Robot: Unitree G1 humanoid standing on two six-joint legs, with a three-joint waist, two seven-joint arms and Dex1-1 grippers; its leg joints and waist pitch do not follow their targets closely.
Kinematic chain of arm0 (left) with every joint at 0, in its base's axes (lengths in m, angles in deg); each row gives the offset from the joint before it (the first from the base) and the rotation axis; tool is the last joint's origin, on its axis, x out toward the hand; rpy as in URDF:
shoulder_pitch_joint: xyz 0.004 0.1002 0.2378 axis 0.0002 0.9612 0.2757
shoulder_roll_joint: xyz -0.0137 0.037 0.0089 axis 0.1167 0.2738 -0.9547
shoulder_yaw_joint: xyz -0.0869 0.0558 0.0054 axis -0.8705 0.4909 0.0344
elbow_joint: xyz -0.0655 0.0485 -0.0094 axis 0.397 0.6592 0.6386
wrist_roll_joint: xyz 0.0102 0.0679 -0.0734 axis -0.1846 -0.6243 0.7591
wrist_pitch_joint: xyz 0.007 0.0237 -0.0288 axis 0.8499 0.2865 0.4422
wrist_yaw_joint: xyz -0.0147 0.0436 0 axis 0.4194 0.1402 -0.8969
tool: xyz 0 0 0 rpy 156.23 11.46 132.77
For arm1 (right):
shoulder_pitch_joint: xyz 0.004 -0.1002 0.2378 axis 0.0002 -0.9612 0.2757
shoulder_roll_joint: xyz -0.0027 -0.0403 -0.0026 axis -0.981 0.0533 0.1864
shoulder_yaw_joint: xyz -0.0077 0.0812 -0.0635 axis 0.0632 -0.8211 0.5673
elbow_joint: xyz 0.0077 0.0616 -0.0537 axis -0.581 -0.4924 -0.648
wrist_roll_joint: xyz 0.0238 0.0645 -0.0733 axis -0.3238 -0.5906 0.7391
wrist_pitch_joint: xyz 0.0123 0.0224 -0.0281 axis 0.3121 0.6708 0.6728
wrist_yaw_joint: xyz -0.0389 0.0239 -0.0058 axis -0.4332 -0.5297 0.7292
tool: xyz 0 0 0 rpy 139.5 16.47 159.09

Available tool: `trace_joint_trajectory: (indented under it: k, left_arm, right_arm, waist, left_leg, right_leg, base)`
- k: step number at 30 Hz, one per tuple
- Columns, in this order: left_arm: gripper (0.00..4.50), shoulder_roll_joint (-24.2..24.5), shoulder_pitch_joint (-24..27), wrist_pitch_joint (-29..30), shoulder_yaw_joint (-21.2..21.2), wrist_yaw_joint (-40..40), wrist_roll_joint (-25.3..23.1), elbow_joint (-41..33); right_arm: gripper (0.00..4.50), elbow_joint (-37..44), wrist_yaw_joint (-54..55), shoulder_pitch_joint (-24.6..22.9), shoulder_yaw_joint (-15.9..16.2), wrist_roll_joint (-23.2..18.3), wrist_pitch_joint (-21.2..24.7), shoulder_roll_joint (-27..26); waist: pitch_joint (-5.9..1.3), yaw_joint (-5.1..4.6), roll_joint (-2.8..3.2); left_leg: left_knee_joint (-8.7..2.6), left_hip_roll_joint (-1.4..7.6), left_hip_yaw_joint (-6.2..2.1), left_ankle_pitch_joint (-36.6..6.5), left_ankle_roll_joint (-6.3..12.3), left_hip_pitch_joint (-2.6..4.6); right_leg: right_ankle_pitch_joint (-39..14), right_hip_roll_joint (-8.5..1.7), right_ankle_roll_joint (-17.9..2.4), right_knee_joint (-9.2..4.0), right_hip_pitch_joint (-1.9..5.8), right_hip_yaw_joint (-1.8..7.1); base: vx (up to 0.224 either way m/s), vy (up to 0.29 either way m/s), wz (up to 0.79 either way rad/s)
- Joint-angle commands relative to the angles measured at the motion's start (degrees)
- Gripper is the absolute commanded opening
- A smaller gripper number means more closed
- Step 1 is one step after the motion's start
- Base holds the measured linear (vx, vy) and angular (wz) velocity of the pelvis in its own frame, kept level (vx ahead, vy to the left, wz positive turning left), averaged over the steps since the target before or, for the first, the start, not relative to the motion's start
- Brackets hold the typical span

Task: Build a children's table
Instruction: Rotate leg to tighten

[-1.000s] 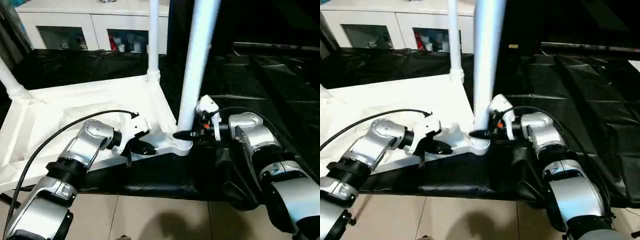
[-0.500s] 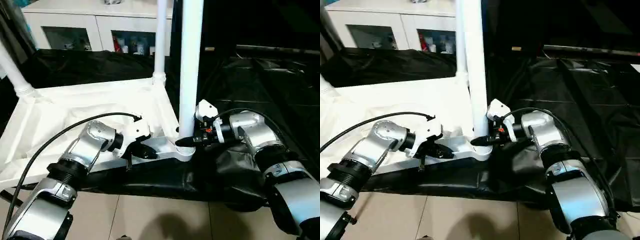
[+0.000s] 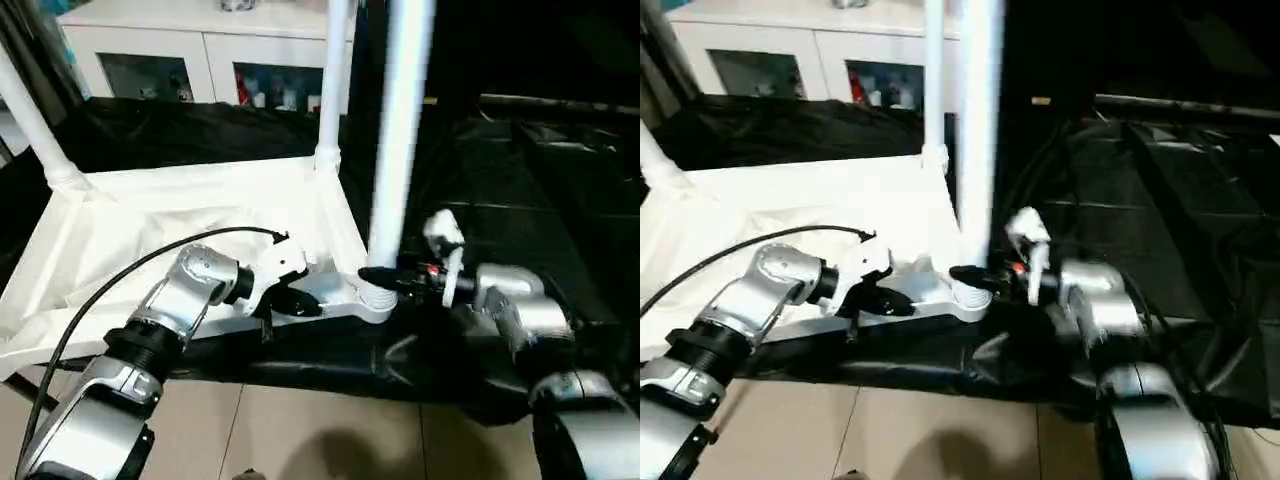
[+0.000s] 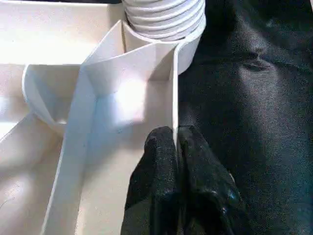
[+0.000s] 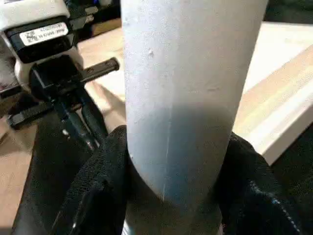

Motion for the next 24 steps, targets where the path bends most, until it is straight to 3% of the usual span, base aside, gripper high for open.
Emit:
trace_joint_trajectory:
  k: [1, 2, 8, 13, 16, 18, 24]
  left_arm:
    - [0.00, 0.02, -1.68, -1.20, -1.79, 1.61, 0.42, -0.01]
    - [0.00, -0.06, -1.92, -1.53, -1.78, 1.93, 0.25, 0.53]
    - [0.00, -0.16, -2.44, -2.19, -1.60, 1.96, 0.05, 1.48]
    - [0.00, -0.14, -2.82, -2.81, -1.68, 2.31, -0.17, 2.28]
    - [0.00, -0.15, -2.93, -3.14, -1.70, 2.21, -0.23, 2.69]
    - [0.00, -0.15, -3.01, -3.25, -1.55, 1.95, -0.28, 2.85]
    - [0.00, 0.27, -3.14, -3.71, -1.01, 1.12, -0.65, 3.07]
  right_arm:
    - [1.97, -1.46, 1.68, -4.74, 1.02, 2.39, 2.92, 0.84]
    - [1.97, 0.32, 2.59, -6.49, 0.06, 1.50, 3.15, 0.92]
    - [1.97, 6.27, 5.35, -11.70, 0.46, 1.75, 2.62, 1.38]
    - [1.95, 9.94, 6.53, -13.43, 0.38, 1.15, 3.45, 2.27]
    - [1.95, 11.84, 7.17, -14.50, 0.53, 0.55, 4.45, 2.91]
    - [1.95, 12.42, 6.38, -15.22, 2.16, 1.76, 4.42, 3.82]
    - [1.95, 13.43, 3.23, -14.86, 7.09, 5.24, 4.54, 6.52]
  waist:
    - [-3.38, -0.47, 0.37]
    - [-3.34, -0.37, 1.04]
    - [-3.48, -0.04, 1.01]
    - [-3.22, -0.10, 0.91]
    - [-3.23, -0.02, 0.97]
    - [-3.31, 0.16, 1.17]
    - [-3.33, 0.36, 1.01]
  left_leg:
    - [-4.11, 3.05, -0.93, -6.54, 3.13, 1.22]
    - [-4.16, 3.11, -0.94, -7.21, 2.76, 1.47]
    - [-4.11, 2.98, -1.02, -6.34, 2.67, 1.22]
    - [-4.42, 2.99, -1.01, -8.68, 1.84, 1.29]
    - [-4.41, 3.02, -1.05, -7.74, 1.99, 1.22]
    - [-4.24, 2.96, -1.08, -6.40, 2.37, 1.08]
    - [-4.13, 2.91, -1.03, -5.65, 3.11, 1.08]
  right_leg:
    - [7.36, -4.88, -15.02, -3.91, 2.30, 3.35]
    - [6.63, -4.87, -14.53, -4.20, 2.10, 3.38]
    - [8.45, -4.95, -13.65, -4.08, 2.36, 3.34]
    - [3.70, -5.02, -12.96, -4.65, 2.27, 3.41]
    - [4.44, -4.97, -12.68, -4.61, 2.34, 3.46]
    - [6.14, -5.00, -12.62, -4.42, 2.36, 3.42]
    - [6.99, -4.89, -12.04, -4.39, 2.33, 3.34]
  base:
    - [0.000, 0.000, 0.00]
    - [0.000, 0.000, 0.00]
    - [0.000, 0.000, 0.00]
    - [0.000, 0.000, 0.00]
    - [0.000, 0.000, 0.00]
    - [0.000, 0.000, 0.00]
    - [0.000, 0.000, 0.00]
